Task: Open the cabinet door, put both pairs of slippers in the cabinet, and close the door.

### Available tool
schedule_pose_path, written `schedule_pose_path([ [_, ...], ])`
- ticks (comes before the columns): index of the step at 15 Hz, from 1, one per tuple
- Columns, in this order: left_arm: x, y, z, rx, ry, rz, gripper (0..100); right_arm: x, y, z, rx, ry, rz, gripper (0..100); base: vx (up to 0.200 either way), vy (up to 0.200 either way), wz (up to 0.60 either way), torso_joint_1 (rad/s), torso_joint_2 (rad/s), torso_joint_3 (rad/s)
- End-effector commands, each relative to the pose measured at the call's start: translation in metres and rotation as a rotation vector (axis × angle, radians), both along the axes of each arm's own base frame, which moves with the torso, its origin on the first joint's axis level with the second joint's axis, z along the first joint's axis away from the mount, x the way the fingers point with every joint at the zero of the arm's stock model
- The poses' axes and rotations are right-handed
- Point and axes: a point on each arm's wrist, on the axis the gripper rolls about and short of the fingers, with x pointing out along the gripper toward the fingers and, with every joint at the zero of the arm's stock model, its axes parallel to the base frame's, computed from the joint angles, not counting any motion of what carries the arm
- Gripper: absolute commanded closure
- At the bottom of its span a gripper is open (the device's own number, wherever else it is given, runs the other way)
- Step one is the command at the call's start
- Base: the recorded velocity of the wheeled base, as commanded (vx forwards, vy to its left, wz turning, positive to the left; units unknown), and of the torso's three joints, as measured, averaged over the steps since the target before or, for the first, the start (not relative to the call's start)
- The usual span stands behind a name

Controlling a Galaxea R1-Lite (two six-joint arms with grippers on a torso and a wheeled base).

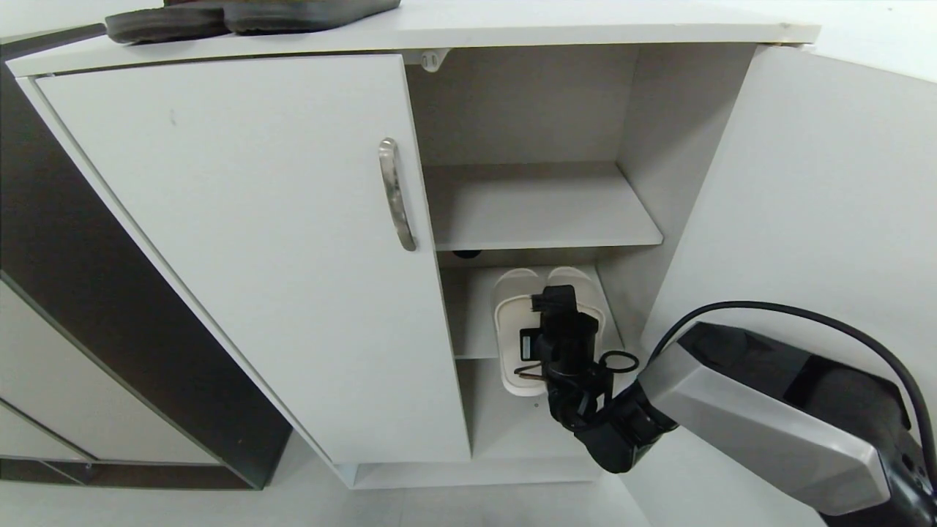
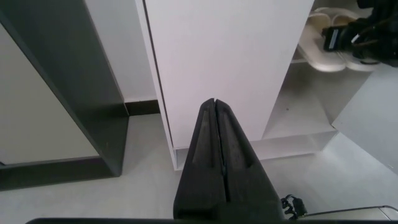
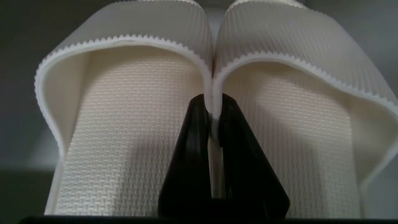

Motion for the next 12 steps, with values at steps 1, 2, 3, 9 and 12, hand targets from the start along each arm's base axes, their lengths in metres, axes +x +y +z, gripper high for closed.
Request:
schedule_pose_path([
  [1,0.0,0.0,0.0,0.0,0.002,0.0,100,0.016,-0.003,0.005,0.008,-0.01,-0.014,100,0.0,0.0,0.0,0.0,0.0,0.0],
  [2,0.0,0.0,0.0,0.0,0.002,0.0,100,0.023,-0.003,0.011,0.018,-0.023,-0.017,100,0.0,0.0,0.0,0.0,0.0,0.0],
  [3,0.0,0.0,0.0,0.0,0.002,0.0,100,0.028,-0.003,0.014,0.019,-0.026,-0.022,100,0.0,0.0,0.0,0.0,0.0,0.0],
  [9,0.0,0.0,0.0,-0.001,0.002,0.0,100,0.053,0.007,0.018,0.02,-0.028,-0.031,100,0.0,0.0,0.0,0.0,0.0,0.0],
  [12,0.0,0.0,0.0,-0.001,0.002,0.0,100,0.058,0.006,0.014,0.008,-0.007,-0.025,100,0.0,0.0,0.0,0.0,0.0,0.0],
])
